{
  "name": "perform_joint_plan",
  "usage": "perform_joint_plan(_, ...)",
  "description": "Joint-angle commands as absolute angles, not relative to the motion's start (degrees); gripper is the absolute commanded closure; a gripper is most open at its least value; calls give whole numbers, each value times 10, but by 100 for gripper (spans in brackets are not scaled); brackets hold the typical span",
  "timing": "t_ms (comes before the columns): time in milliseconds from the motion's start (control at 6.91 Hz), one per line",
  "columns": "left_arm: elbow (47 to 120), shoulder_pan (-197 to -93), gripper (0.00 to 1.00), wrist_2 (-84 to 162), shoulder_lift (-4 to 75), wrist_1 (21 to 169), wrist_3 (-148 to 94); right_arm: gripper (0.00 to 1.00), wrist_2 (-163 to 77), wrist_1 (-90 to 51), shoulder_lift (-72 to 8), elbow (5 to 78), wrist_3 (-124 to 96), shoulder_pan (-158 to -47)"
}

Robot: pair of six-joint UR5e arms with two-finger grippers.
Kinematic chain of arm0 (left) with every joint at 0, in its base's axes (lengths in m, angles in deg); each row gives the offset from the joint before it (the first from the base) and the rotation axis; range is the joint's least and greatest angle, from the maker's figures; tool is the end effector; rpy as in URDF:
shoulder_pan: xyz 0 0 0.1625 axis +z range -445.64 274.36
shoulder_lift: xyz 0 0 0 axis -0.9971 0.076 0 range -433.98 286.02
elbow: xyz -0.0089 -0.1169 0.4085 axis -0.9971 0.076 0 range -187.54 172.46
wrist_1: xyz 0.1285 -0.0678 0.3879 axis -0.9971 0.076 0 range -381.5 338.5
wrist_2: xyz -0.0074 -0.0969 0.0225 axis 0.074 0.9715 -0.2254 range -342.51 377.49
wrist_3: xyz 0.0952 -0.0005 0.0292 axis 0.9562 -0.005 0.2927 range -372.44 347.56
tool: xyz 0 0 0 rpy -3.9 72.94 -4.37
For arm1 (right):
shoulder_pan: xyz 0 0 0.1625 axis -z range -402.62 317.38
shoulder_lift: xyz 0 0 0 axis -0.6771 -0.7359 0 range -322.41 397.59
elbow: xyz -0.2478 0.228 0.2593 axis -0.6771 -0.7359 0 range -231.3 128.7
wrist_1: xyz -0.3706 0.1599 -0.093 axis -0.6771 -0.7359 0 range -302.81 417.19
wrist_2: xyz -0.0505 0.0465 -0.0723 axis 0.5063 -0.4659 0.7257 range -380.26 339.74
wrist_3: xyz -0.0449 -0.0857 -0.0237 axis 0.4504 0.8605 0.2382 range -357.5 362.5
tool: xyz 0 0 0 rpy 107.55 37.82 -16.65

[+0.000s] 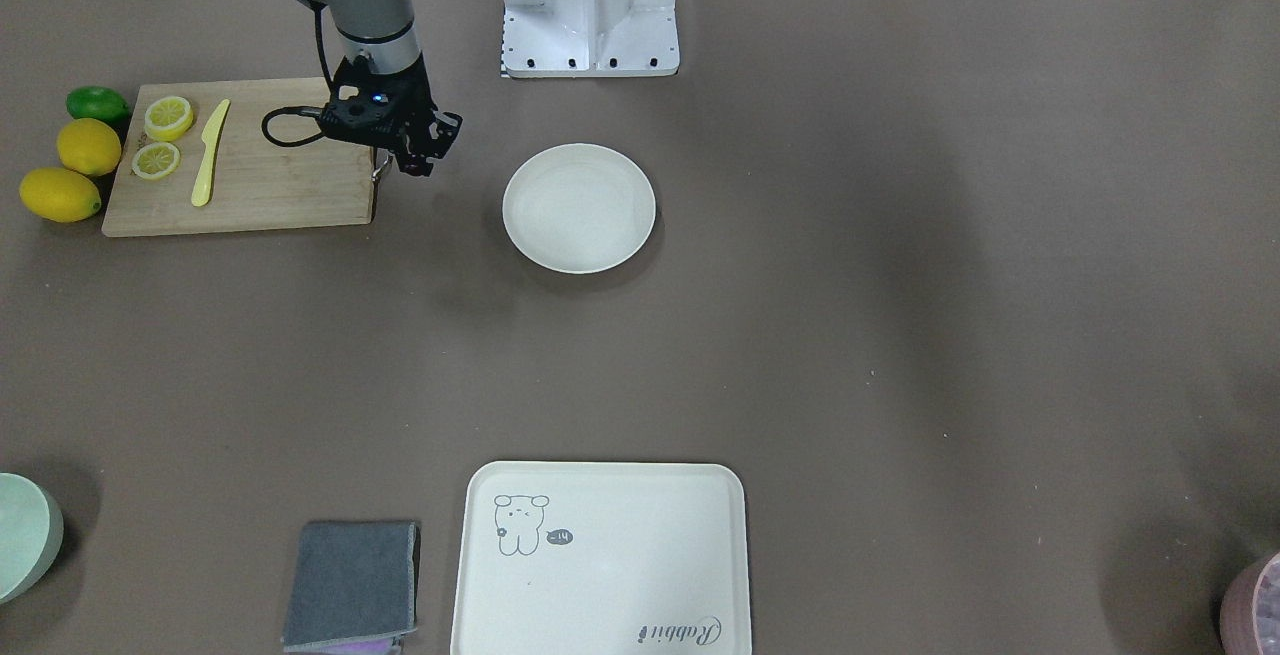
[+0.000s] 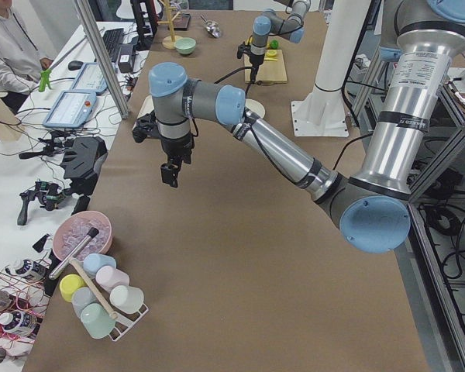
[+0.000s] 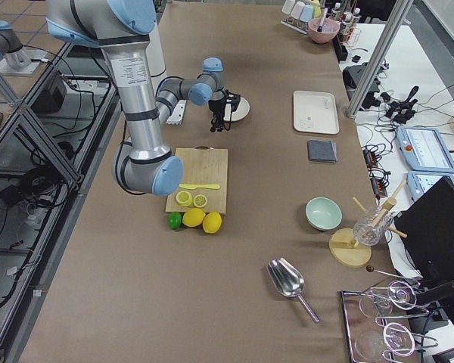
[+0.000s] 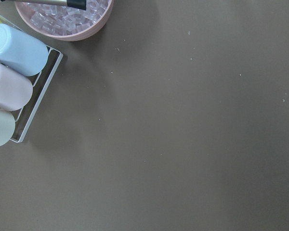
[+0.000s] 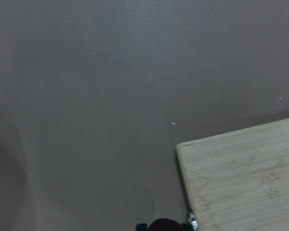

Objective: Place red cherry on plate
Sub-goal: 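Lift the cherries and carry them with the right gripper over the white bowl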

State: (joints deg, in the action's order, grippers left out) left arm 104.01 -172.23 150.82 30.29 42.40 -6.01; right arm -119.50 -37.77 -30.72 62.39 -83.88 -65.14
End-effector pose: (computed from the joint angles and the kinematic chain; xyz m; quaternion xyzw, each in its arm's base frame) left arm -0.0331 -0.5363 0.3994 0.0884 0.3657 0.1106 0.9199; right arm -0.4836 -0.3274 0.2885 0.0042 -0.3525 0.1261 0.9272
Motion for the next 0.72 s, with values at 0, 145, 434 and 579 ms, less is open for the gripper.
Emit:
perform_joint_plan(0,1041,-1722,2,1508,303,424,-60,100,-1192,-387,-183,524,-852,-662)
perform_joint_plan(145,1041,-1722,2,1508,303,424,-60,100,-1192,-386,-129,472,-867,-666)
perform_joint_plan(434,1041,-1722,2,1508,303,424,-60,100,-1192,-382,-58,389,-901,-666)
perform_joint_plan(579,1042,-1722,2,1508,303,424,-59,100,-1193,-383,-56,380,-905,-658)
